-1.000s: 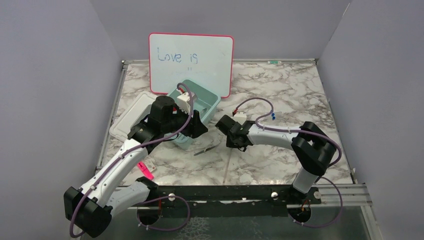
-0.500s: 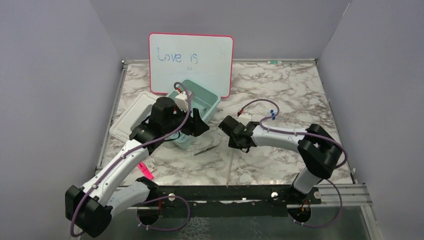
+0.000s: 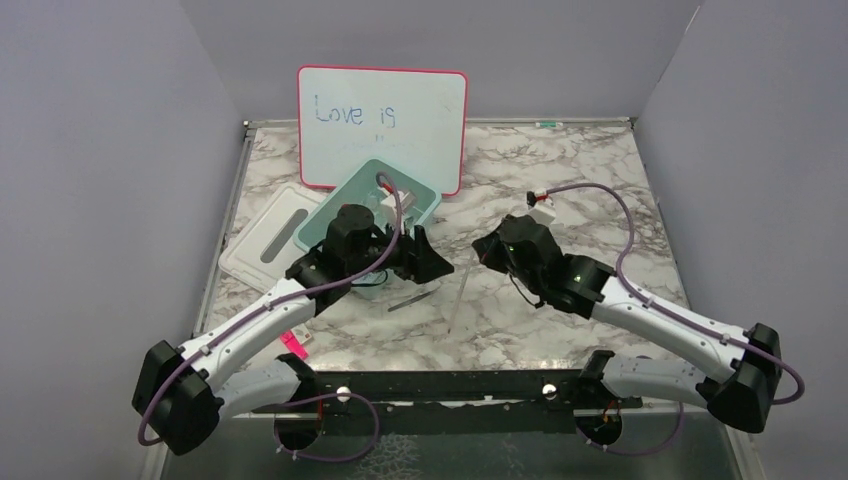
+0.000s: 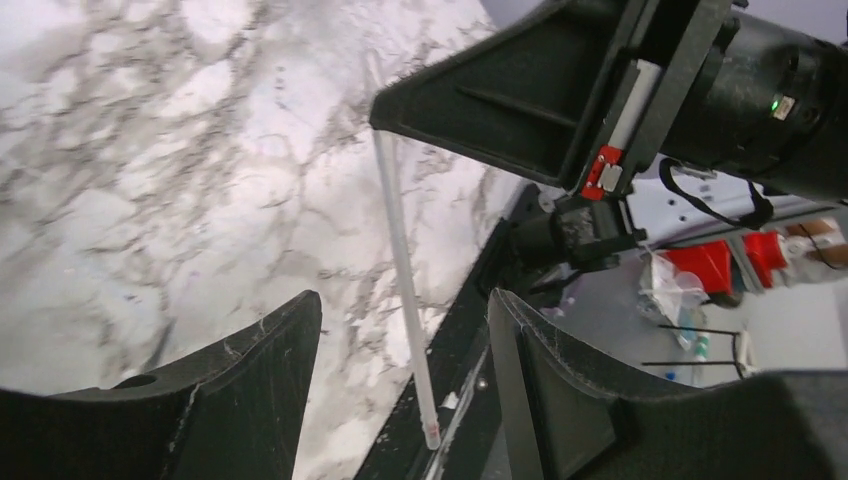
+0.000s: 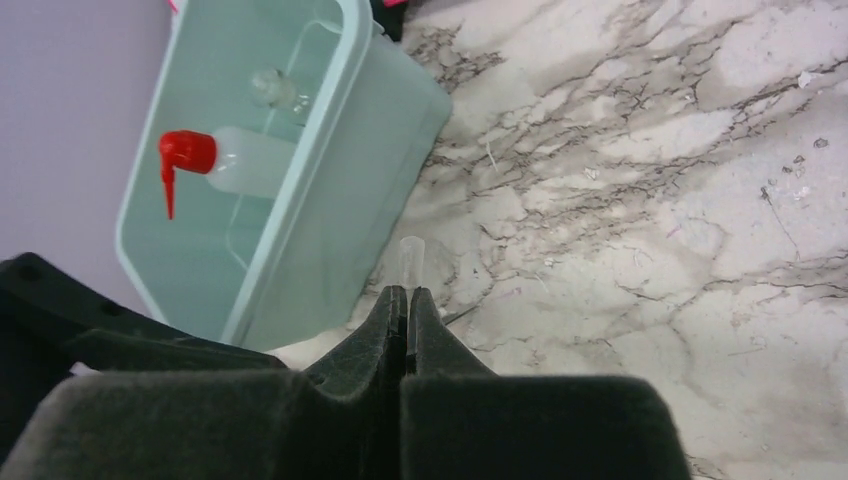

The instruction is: Organize the chemistry lab equipment

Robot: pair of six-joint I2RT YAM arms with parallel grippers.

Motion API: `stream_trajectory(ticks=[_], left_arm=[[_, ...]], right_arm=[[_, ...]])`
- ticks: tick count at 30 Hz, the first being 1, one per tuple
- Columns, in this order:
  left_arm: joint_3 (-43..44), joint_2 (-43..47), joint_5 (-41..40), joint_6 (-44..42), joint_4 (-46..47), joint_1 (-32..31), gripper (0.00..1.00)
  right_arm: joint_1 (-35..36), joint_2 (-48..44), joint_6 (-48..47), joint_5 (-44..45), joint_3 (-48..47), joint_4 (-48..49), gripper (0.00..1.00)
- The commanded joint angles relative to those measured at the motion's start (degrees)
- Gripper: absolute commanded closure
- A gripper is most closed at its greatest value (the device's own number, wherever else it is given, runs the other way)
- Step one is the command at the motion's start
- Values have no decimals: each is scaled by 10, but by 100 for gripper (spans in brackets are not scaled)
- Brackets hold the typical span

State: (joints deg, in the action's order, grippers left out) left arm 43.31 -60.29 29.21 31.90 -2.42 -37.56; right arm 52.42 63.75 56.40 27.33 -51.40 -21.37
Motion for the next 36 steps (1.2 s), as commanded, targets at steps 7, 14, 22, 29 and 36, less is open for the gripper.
stream_trajectory(ticks=[7, 14, 22, 29, 36], left_arm=[[-17, -84, -35, 122, 181, -97, 44], [-8, -94, -46, 112, 181, -105, 68], [-1, -90, -43, 53, 150, -106, 94], [18, -96, -27, 15, 127, -106, 100], [159, -126, -129, -186, -143, -102, 100]], right_arm=[[0, -85, -9, 15, 19, 37, 99], [0, -93, 2, 11, 24, 25, 99], [0, -100, 5, 4, 24, 26, 99], [1, -105, -4, -3, 21, 28, 73], [0, -124, -34, -1, 10, -11, 41]])
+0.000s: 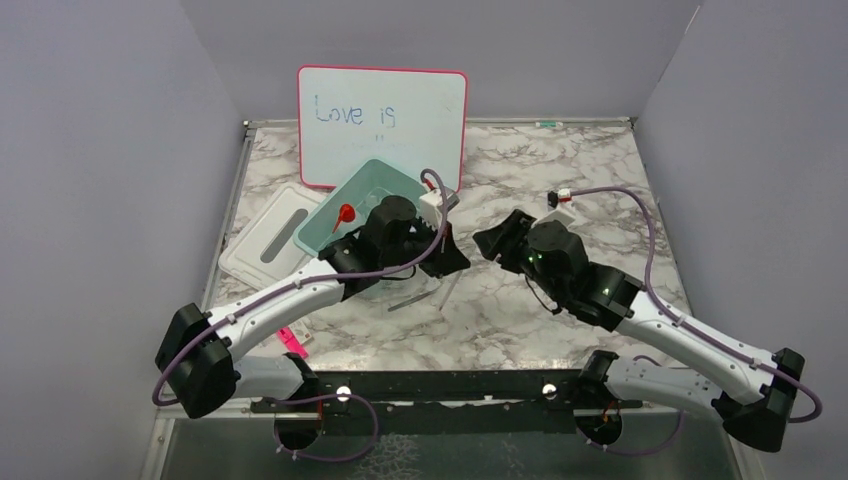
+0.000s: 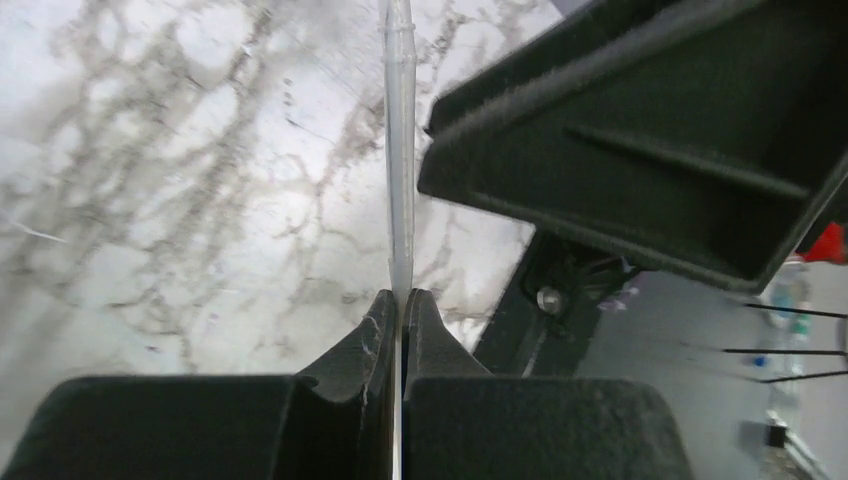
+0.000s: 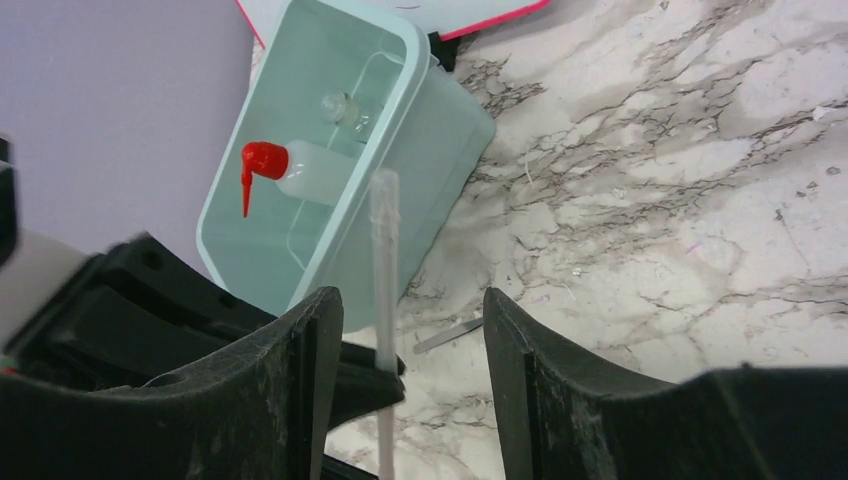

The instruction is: Organize the chemistry lab equipment

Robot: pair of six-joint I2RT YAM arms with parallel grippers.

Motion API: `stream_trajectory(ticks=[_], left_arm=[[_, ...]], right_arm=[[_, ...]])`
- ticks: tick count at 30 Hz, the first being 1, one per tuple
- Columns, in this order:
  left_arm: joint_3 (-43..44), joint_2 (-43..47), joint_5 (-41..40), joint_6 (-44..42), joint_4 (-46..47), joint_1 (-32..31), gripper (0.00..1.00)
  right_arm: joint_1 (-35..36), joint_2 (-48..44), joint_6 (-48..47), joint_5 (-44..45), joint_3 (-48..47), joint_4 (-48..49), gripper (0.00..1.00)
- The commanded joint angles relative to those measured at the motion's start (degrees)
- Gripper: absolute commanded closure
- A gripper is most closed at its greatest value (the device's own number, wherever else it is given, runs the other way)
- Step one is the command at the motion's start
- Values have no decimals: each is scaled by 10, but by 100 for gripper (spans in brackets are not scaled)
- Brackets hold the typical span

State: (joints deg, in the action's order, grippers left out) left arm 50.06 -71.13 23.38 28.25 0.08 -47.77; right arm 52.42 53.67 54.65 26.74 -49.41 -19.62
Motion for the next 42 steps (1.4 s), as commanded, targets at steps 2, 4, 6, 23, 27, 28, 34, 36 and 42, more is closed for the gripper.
stream_trajectory(ticks=[2, 4, 6, 23, 27, 28, 34, 36, 42], left_arm=[[133, -33, -97, -214, -231, 8, 100], [175, -52, -162, -263, -282, 19, 100], [210, -70, -204, -299, -318, 45, 100], [227, -147, -196, -402, -387, 184, 100], [233, -175, -200, -410, -397, 200, 100], [236, -181, -192, -410, -399, 207, 100], [244, -207, -138, -414, -408, 223, 100], [254, -222, -128, -412, -416, 223, 98], [300, -271, -138, -403, -452, 223, 98]], right_arm=[[1, -40, -21, 7, -7, -35, 41], [0, -61, -31, 10, -3, -35, 40], [0, -82, -51, 14, -8, -41, 40], [0, -116, -34, 35, -8, -88, 41], [0, -112, -27, 25, -1, -83, 41], [1, -111, -27, 22, 1, -82, 41], [0, -108, -24, 13, 4, -84, 41], [1, -109, -22, 13, 5, -84, 41], [0, -111, -14, 8, 6, -85, 42]])
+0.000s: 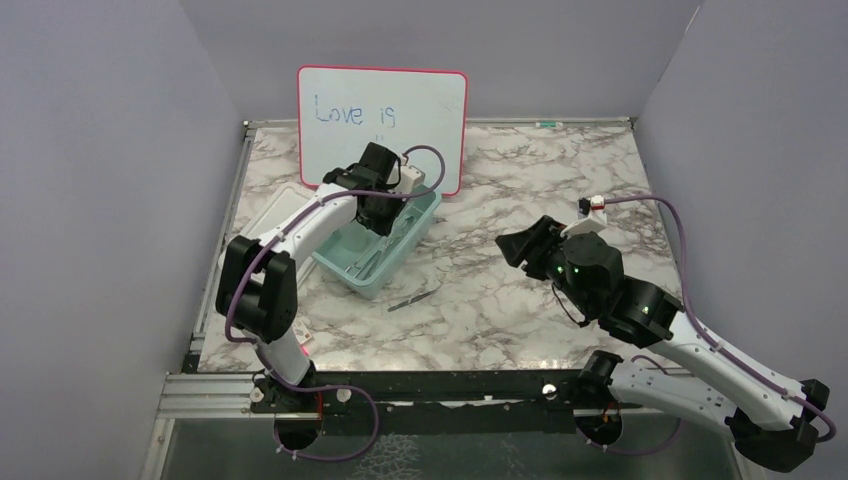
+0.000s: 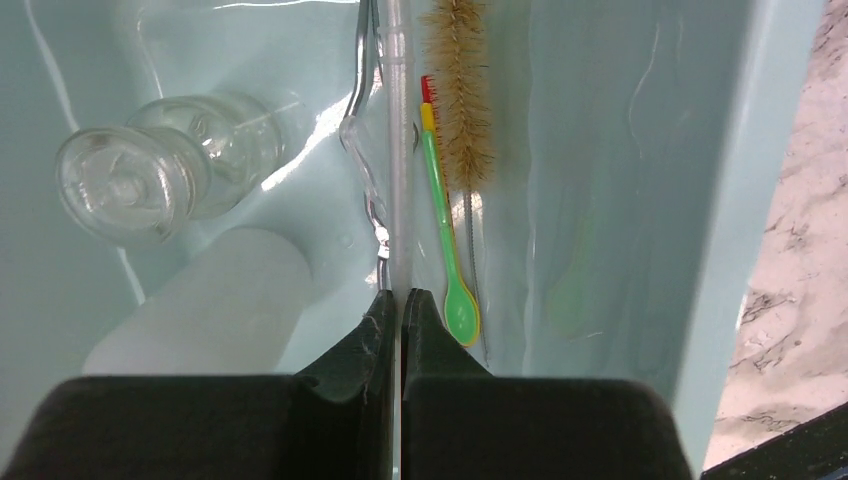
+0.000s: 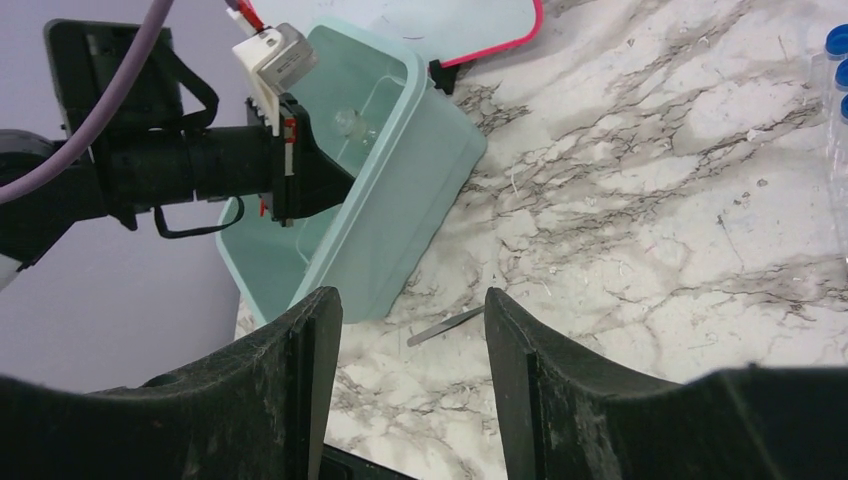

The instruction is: Organize the chemistry lab equipment

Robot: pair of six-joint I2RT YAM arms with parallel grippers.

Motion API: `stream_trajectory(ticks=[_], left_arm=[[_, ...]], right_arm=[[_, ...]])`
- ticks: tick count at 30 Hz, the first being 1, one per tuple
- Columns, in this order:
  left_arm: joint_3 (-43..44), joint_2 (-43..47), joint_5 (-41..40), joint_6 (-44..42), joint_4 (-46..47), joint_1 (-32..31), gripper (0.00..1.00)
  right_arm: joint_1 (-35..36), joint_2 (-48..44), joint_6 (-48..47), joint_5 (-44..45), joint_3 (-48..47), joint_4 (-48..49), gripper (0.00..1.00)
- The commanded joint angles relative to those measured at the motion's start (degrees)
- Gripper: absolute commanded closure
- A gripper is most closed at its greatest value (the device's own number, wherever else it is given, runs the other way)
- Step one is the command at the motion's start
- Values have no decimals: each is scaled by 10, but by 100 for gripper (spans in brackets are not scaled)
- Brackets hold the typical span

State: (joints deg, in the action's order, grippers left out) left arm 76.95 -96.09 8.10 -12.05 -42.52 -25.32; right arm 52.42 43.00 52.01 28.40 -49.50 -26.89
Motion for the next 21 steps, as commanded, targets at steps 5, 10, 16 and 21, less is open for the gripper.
stream_trajectory(ticks=[5, 10, 16, 21], left_arm=[[37, -12, 27, 5, -31, -1, 92], [50, 29, 63, 18, -30, -2, 82], [75, 89, 92, 22, -31, -5, 70], [75, 141, 119, 9, -30, -27, 62]], right_arm=[[1, -12, 18, -6, 12, -15, 42], [0, -10, 18, -6, 11, -16, 42], [0, -10, 23, -5, 14, -17, 42], [0, -10, 29, -1, 19, -16, 42]])
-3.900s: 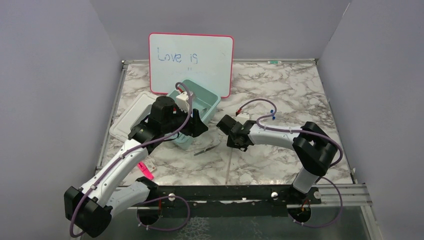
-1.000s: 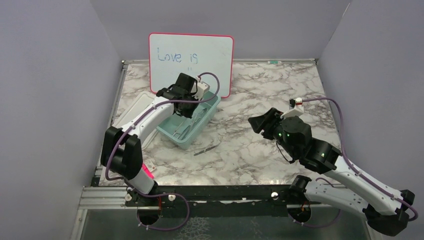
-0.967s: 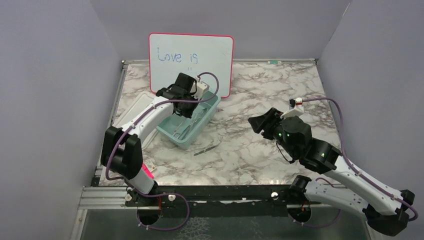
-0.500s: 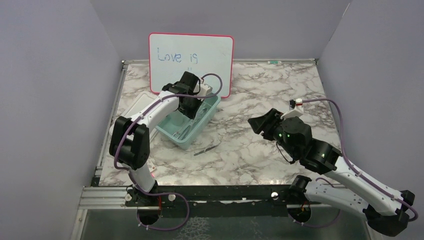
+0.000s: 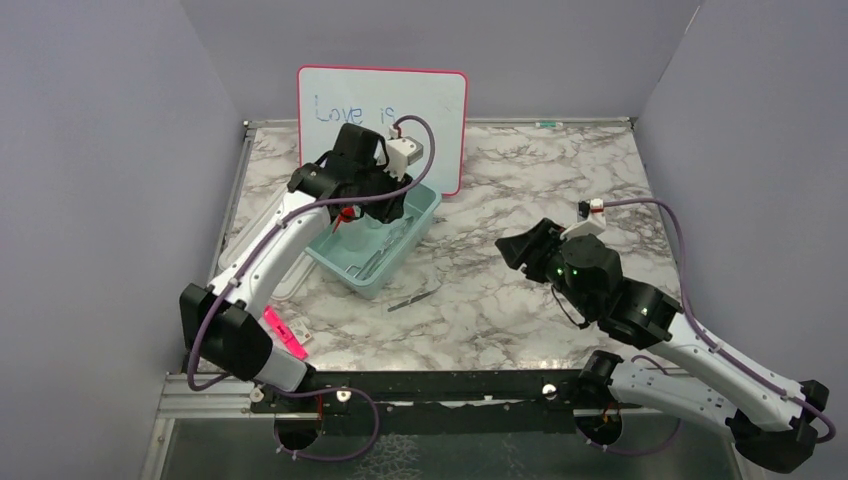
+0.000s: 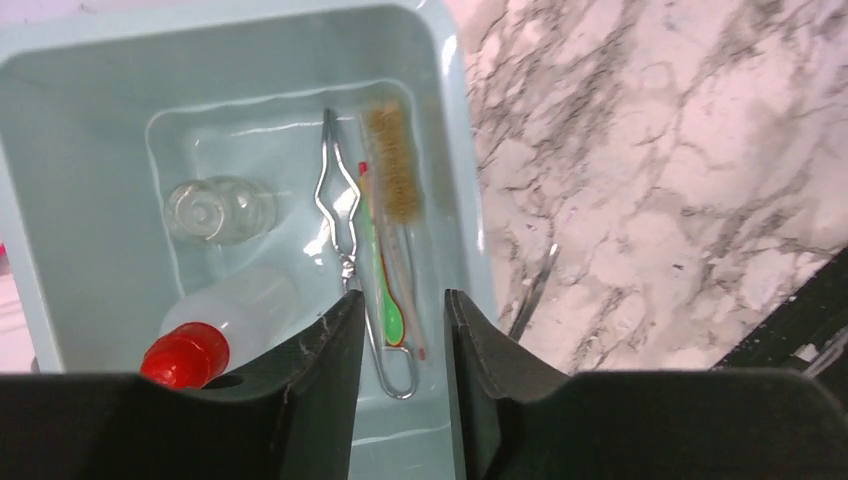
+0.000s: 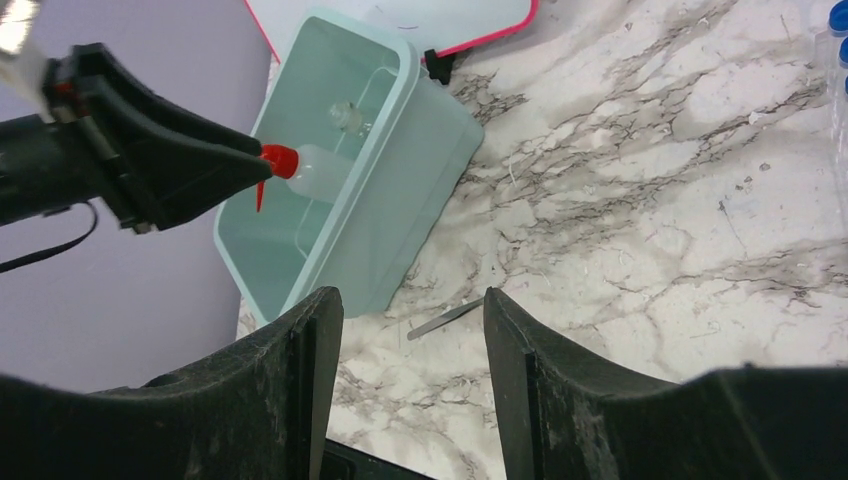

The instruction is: Organize the chemistry lab equipment

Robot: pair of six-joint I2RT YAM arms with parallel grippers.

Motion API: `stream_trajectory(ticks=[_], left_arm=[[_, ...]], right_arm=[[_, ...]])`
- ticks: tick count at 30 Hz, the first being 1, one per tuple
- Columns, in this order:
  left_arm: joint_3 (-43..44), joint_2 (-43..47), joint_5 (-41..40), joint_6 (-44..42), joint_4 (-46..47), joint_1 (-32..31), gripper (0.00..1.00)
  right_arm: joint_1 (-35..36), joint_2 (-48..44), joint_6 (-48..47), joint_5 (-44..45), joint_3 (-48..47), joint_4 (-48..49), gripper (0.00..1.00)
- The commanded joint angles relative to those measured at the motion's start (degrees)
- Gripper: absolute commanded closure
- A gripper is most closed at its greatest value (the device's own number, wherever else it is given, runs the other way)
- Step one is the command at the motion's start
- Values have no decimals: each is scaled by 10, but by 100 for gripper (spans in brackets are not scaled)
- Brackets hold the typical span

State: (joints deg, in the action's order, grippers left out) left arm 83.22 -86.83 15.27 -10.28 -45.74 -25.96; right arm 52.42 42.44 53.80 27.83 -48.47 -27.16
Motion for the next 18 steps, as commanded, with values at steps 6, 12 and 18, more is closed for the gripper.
stream_trajectory(ticks=[6, 12, 18], left_arm=[[-43, 87, 26, -52, 23, -101, 55], [-88, 63, -38, -69, 24, -166, 51], [-120, 7, -49, -77, 26, -187, 66]], right_arm=[[0, -7, 63, 38, 12, -48, 44], [0, -44, 194, 112, 45, -158, 44], [1, -106, 143, 123, 74, -116, 57]])
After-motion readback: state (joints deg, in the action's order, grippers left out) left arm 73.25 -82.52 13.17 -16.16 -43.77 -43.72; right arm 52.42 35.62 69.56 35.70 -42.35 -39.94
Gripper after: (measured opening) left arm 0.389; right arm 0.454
